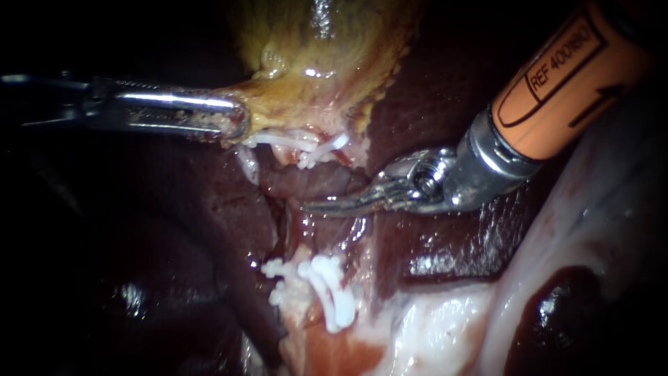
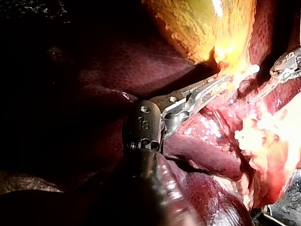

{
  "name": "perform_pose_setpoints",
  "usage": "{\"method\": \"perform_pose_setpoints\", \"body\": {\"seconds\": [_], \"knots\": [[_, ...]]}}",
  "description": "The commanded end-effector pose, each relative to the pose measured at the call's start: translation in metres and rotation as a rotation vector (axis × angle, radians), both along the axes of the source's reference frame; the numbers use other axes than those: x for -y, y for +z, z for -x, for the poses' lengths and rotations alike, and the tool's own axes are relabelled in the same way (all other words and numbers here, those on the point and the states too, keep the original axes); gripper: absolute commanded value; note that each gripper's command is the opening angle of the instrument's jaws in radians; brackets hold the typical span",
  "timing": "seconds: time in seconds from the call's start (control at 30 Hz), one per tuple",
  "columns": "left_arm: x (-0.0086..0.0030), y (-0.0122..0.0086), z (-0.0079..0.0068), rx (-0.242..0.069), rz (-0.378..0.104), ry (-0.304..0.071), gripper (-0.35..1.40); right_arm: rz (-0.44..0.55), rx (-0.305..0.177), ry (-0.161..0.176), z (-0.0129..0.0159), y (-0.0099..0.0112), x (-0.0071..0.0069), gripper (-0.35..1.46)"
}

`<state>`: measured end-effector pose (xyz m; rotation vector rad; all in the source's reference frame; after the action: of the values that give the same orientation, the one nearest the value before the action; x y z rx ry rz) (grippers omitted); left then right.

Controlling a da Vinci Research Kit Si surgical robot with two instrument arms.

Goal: Go back from the cut right tube

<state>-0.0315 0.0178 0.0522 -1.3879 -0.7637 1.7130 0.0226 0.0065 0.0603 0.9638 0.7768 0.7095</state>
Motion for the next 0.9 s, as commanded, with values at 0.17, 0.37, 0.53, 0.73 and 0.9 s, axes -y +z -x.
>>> {"method": "perform_pose_setpoints", "body": {"seconds": [0.17,0.37,0.53,0.73,0.9], "knots": [[0.0000,-0.0001,0.0000,0.001,0.004,0.002,-0.35,-0.021,-0.034,0.059,-0.0003,0.0000,0.0001,0.39],[0.0000,-0.0001,0.0000,0.001,0.004,0.002,-0.35,0.003,-0.042,0.098,-0.0013,0.0003,0.0002,1.31],[0.0000,-0.0001,0.0000,0.001,0.004,0.002,-0.35,0.035,-0.055,0.089,-0.0013,0.0003,0.0003,1.36],[0.0000,0.0000,-0.0001,0.001,0.004,0.002,-0.35,0.251,-0.090,0.020,-0.0001,-0.0004,0.0004,1.40],[-0.0001,0.0001,-0.0002,0.002,0.004,0.003,-0.35,0.488,-0.033,-0.084,0.0026,-0.0015,0.0004,1.43]]}}
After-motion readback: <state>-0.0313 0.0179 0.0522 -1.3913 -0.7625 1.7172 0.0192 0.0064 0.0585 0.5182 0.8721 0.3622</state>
